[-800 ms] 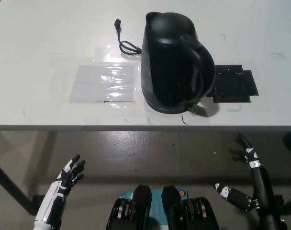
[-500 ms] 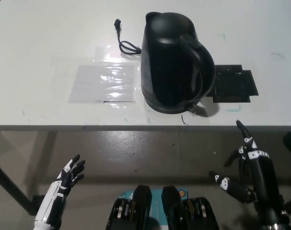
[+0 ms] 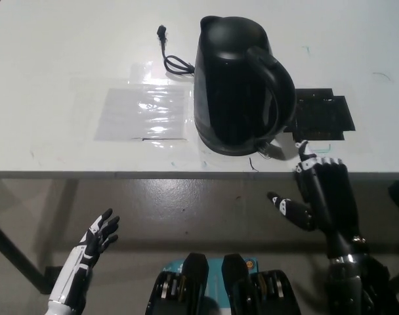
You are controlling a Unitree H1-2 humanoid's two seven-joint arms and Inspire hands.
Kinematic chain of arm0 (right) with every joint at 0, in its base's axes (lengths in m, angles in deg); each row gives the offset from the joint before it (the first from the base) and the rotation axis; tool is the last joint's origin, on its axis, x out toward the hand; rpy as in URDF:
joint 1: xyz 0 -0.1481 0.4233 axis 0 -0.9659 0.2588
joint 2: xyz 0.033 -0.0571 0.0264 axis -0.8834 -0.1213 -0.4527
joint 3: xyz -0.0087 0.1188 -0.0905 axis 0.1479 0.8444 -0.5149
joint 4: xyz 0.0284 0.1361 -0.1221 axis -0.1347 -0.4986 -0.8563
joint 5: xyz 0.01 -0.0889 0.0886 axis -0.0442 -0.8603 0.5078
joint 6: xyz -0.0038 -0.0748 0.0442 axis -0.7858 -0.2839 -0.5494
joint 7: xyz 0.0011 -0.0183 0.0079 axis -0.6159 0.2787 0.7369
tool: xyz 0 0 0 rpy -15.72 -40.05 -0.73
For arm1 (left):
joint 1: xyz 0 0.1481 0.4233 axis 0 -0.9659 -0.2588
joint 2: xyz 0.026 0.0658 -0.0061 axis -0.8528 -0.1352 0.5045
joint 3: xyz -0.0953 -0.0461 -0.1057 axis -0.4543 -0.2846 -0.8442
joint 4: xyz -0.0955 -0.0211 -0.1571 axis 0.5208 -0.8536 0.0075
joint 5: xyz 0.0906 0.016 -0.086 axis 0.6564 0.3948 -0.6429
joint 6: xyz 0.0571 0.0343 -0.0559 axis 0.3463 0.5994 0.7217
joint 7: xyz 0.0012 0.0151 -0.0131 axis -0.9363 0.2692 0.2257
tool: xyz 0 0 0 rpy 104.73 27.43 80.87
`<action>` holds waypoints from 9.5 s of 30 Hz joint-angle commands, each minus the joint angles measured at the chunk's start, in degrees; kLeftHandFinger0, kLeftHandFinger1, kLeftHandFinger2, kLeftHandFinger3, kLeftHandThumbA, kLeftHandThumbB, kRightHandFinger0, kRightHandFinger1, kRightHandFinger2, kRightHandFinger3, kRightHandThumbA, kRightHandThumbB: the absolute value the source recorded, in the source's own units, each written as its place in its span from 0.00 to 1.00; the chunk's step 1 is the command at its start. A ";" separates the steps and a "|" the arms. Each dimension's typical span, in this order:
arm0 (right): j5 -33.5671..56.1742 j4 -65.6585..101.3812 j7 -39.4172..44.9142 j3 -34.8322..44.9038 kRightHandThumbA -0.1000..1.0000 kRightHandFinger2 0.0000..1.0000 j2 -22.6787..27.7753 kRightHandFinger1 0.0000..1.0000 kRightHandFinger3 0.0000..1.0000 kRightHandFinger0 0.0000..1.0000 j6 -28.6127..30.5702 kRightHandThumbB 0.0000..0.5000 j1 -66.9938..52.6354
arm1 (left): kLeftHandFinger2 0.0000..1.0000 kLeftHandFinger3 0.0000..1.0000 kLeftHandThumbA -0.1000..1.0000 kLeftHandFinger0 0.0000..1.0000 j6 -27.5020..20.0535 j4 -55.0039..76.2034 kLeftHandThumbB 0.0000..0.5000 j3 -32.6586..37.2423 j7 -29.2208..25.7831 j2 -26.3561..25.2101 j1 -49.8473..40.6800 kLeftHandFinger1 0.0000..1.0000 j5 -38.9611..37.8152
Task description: A kettle is kept at the center of the table close to the robot and the robot uses its right index finger to press downwards on the transparent start boiling button
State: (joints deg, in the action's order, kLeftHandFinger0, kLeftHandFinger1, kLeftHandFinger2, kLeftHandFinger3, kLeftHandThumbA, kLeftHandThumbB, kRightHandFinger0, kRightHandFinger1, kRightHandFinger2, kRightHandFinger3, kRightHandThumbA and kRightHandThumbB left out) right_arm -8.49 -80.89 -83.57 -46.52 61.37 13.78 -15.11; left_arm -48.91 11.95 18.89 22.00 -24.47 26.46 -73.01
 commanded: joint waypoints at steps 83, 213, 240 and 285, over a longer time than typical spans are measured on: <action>-0.02 -22.94 1.28 -6.04 1.00 0.00 2.68 0.00 1.00 0.00 -8.99 0.24 12.86 | 1.00 1.00 1.00 1.00 -2.47 2.37 0.68 -0.08 1.74 -1.33 1.56 1.00 -0.11; 0.22 -9.33 6.60 -11.98 0.96 0.00 4.04 0.00 1.00 0.00 -12.16 0.26 8.06 | 1.00 1.00 1.00 1.00 -1.97 2.31 0.71 -0.11 1.32 -2.11 2.67 1.00 1.06; 1.04 -21.12 4.50 -12.02 1.00 0.00 3.60 0.00 1.00 0.00 -12.92 0.30 13.13 | 1.00 1.00 1.00 1.00 -1.87 2.72 0.68 -0.05 1.58 -2.18 2.80 1.00 0.59; 30.03 8.10 2.30 -2.60 1.00 1.00 6.83 1.00 1.00 0.95 11.64 0.53 -17.02 | 1.00 1.00 1.00 1.00 -1.58 2.57 0.63 -0.52 1.14 -2.29 2.35 1.00 0.57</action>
State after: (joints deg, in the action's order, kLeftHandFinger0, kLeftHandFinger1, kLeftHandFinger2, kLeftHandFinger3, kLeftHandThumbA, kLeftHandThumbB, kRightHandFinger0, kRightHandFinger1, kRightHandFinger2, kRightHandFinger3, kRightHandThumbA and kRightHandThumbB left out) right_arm 10.06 -71.34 -77.52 -52.71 68.58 13.73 -30.76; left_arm -50.05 12.59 18.67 22.91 -26.04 28.19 -72.07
